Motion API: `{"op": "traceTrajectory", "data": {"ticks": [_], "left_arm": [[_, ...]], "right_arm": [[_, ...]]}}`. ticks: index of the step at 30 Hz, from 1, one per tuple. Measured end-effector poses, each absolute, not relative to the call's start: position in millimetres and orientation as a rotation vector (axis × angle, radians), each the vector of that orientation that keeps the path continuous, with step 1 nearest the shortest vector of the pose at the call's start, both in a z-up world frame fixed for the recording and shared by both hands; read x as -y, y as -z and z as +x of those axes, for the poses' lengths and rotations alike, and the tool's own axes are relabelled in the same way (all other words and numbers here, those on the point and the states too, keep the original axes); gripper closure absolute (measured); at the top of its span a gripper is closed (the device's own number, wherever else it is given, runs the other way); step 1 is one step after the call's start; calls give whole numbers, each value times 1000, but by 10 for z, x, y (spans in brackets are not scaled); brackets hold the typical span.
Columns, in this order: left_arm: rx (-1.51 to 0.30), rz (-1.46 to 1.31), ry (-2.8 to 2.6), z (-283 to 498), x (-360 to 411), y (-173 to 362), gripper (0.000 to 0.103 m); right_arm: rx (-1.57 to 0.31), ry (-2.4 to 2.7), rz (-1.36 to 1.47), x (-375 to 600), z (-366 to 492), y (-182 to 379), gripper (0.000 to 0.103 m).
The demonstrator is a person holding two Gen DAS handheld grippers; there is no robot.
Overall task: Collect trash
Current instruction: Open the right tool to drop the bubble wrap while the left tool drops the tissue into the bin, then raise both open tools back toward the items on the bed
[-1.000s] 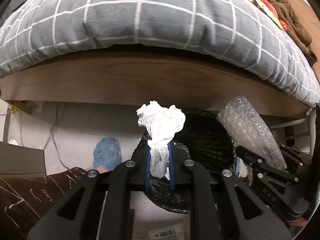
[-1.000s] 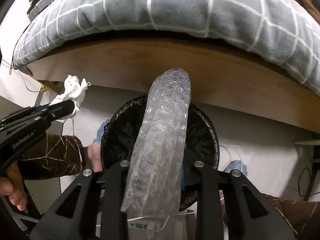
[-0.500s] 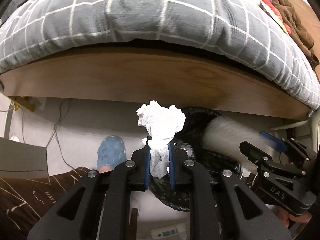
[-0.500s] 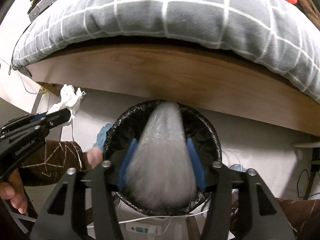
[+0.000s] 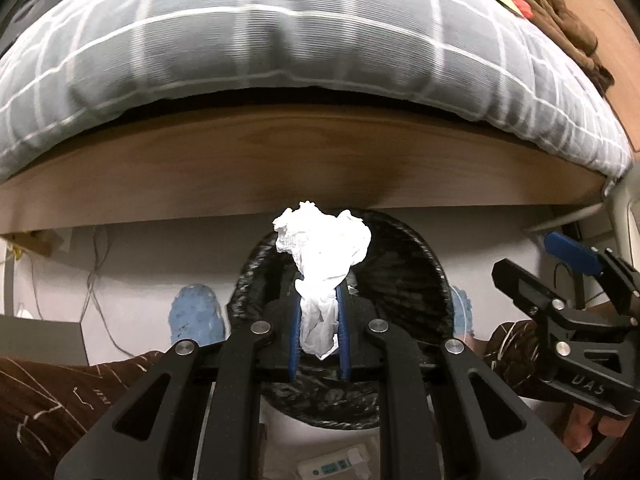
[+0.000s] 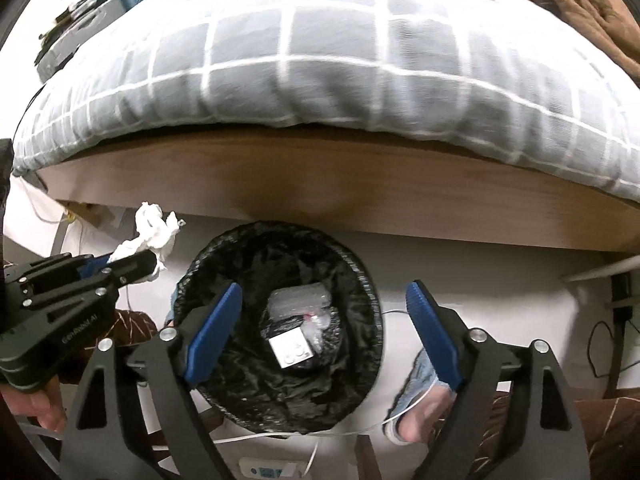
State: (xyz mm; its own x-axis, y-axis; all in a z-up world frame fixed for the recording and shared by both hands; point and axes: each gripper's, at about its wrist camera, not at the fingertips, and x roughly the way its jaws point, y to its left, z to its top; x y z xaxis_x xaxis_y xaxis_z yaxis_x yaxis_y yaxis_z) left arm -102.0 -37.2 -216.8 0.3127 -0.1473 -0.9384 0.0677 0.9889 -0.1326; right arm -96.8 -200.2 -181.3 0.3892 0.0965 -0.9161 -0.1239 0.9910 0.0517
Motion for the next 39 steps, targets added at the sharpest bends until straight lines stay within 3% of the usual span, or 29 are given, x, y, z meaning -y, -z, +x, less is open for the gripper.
{"op": "traceTrajectory", "data": {"ticks": [7, 19, 21, 26, 34, 39], "left_arm": [[-1250, -60, 194, -988, 715, 2172, 89], [-1258, -23, 233, -1001, 1048, 2217, 88], [-1253, -4, 217, -1006, 1060, 2218, 83], [-1256, 16, 184, -1016, 1019, 2260, 54], [-1192, 22, 130, -1029, 874, 2082, 20], [-1122, 11, 101, -1017, 791, 1833, 8]], "right_arm": [[-1125, -75, -22, 2233, -1015, 1743, 11], [-1107, 18, 16, 2602, -1095, 1671, 10], [-1106, 23, 19, 2616, -1092, 1681, 10], [-1100, 16, 13, 2584, -1081, 1688, 10], [-1065, 1, 0, 2476, -1035, 1629, 10], [-1025, -2, -2, 2462, -1029, 1493, 10]]}}
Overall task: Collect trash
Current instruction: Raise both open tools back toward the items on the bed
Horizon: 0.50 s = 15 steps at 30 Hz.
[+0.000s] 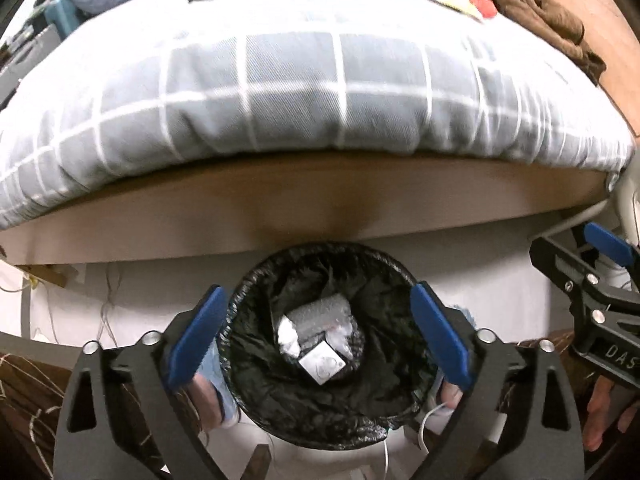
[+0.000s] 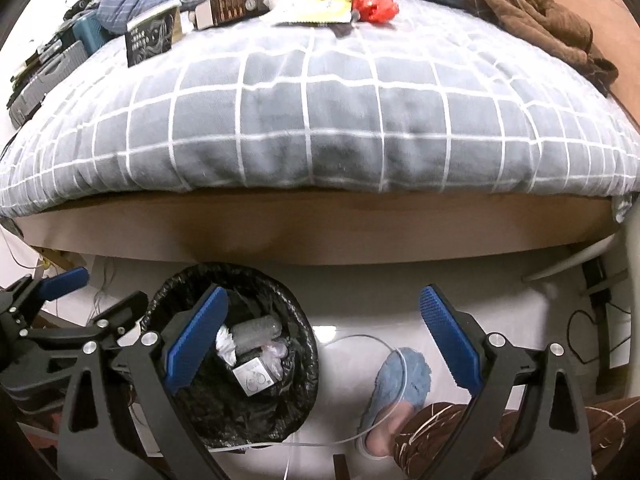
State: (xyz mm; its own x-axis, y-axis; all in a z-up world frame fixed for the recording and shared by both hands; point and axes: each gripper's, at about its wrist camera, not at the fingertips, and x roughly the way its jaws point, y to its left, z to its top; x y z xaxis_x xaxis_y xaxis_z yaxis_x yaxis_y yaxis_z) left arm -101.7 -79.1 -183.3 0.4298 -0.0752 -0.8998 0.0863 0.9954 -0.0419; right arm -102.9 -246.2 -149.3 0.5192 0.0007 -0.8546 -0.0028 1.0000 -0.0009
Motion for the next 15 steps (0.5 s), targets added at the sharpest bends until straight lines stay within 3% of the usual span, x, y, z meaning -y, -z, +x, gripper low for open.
{"op": "traceTrajectory", "data": {"ticks": [15], "left_arm": [[-971, -7, 79, -915, 655, 1199, 6]], "right_arm": [[-846, 17, -23, 2441, -955, 863, 10]]}}
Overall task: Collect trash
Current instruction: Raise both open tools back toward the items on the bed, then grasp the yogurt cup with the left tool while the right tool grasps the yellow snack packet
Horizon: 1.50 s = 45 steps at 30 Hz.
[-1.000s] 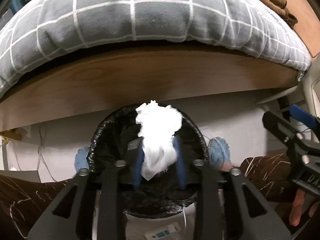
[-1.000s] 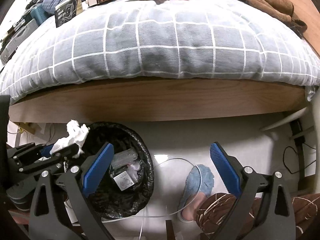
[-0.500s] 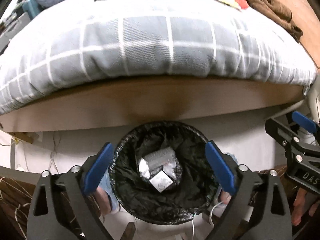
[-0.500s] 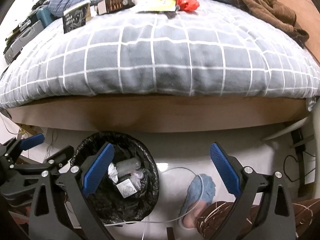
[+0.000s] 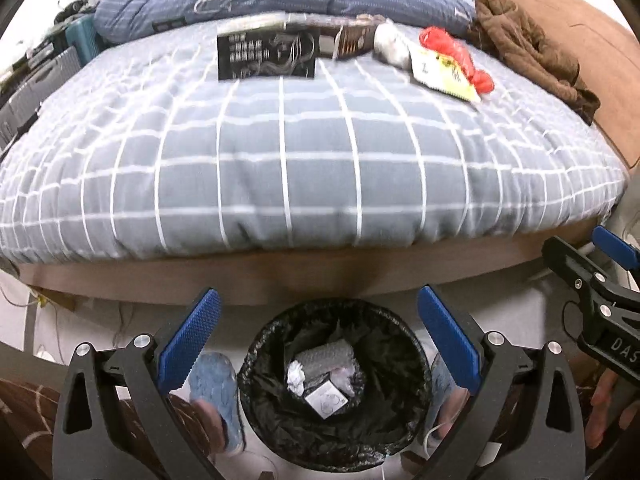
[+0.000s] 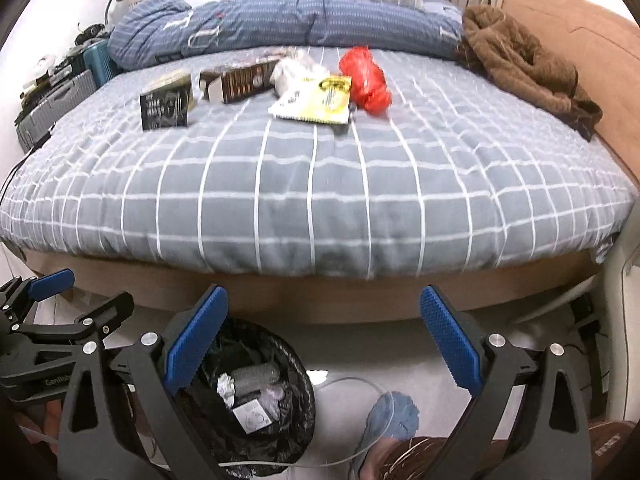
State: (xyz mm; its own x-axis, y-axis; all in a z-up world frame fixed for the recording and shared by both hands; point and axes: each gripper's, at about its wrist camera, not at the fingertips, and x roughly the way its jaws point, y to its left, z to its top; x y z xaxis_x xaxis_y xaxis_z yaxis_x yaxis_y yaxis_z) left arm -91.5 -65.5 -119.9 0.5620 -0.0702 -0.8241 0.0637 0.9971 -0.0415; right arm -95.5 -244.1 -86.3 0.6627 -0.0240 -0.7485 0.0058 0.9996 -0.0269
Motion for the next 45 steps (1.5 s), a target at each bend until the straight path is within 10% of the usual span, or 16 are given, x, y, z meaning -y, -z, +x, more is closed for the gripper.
{"op": "traceTrajectory", "data": {"ticks": [45], "left_arm": [[-814, -58, -39, 1264, 27, 598, 6]], "right_arm": [[-798, 44, -37, 2510, 908, 539, 10]]}}
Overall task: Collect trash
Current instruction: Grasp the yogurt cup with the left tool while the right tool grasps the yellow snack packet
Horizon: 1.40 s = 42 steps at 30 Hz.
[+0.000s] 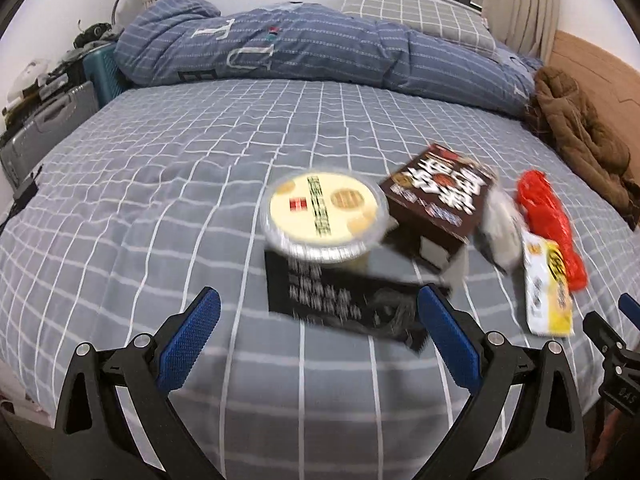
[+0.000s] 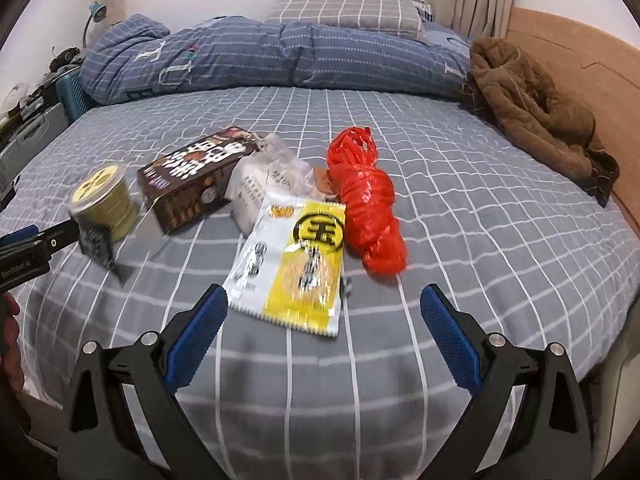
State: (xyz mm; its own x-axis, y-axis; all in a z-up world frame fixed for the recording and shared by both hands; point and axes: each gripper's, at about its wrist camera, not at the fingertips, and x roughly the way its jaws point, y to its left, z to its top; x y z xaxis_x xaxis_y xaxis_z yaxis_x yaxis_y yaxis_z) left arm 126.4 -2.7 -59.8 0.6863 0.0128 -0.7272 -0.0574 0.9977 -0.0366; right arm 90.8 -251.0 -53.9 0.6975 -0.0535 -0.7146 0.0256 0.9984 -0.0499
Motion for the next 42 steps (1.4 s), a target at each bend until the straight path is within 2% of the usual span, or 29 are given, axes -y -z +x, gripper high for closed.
{"op": "traceTrajectory", "data": {"ticks": [18, 22, 23, 25, 29, 35, 42], "left_arm": [[-826, -2, -47, 2025, 91, 752, 7], [-838, -4, -53, 2084, 89, 803, 13], [-841, -1, -57, 2091, 84, 815, 16], [-837, 0, -58, 2088, 81, 826, 16], [-832, -17, -56, 2087, 54, 817, 17], [-826, -16, -56, 2062, 57, 810, 17], [-798, -17, -51, 1992, 63, 689, 17]], "right_arm": [[-927, 44, 56, 2405, 1516, 845, 10], [-947, 56, 69, 2408, 1537, 886, 19], [-959, 55, 71, 2401, 1544, 910, 25], [-977, 51, 68, 2390, 1564, 941, 32], [-990, 47, 75, 2370, 1570, 960, 41], [-986, 40, 80, 2352, 1574, 936, 48], [-956, 26, 81, 2350, 1517, 826, 49]]}}
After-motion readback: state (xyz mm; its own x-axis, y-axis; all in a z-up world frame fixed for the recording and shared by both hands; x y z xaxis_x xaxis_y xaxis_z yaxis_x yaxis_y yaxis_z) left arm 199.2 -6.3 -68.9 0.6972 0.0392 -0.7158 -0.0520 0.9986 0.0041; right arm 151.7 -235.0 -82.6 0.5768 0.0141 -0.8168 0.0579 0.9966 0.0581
